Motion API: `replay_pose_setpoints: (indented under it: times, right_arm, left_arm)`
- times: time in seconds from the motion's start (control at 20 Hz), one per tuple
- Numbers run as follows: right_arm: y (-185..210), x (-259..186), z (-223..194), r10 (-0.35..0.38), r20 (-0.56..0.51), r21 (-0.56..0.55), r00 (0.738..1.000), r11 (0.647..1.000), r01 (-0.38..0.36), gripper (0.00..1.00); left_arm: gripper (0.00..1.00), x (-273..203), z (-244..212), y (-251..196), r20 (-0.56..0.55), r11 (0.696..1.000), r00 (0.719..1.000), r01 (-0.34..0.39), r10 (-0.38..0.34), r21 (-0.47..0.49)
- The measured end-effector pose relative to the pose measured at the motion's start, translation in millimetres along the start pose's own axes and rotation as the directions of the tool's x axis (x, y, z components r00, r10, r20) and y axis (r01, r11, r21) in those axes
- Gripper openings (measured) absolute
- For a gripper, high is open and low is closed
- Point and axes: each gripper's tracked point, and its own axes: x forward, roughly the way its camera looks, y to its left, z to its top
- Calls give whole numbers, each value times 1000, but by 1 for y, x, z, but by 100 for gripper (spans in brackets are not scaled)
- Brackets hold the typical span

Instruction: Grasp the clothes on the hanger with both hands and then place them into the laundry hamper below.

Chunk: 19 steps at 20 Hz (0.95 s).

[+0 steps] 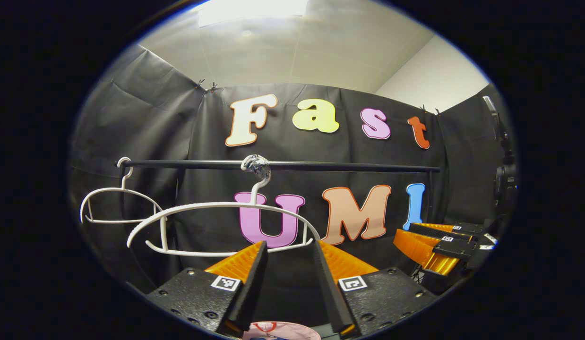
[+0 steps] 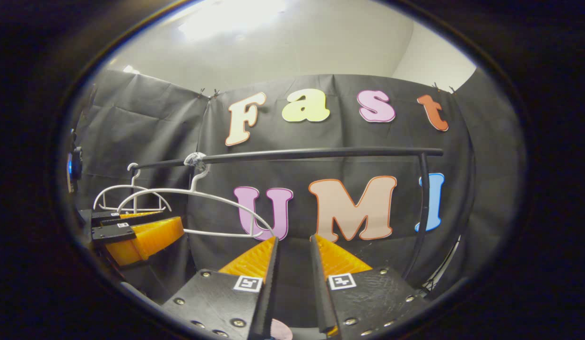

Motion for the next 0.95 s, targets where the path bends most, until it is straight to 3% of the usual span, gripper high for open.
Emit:
replay_pose_setpoints:
  times: [0.15, 0.25, 0.95]
  right_arm:
    - [-2, -5, 2, -4, 4, 3, 1000, 1000, 4, 74]
    - [-5, -6, 6, -14, 17, -3, 1000, 1000, 14, 98]
    - [-9, -15, 6, -53, 21, -13, 998, 998, 53, 96]
  left_arm:
    - [99, -9, 2, 2, -1, 1000, 1000, -7, 7, 3]
    - [93, -2, 0, 1, 0, 1000, 1000, -12, 12, 7]
    - [93, -3, 2, 2, 3, 1000, 1000, -3, 3, -2]
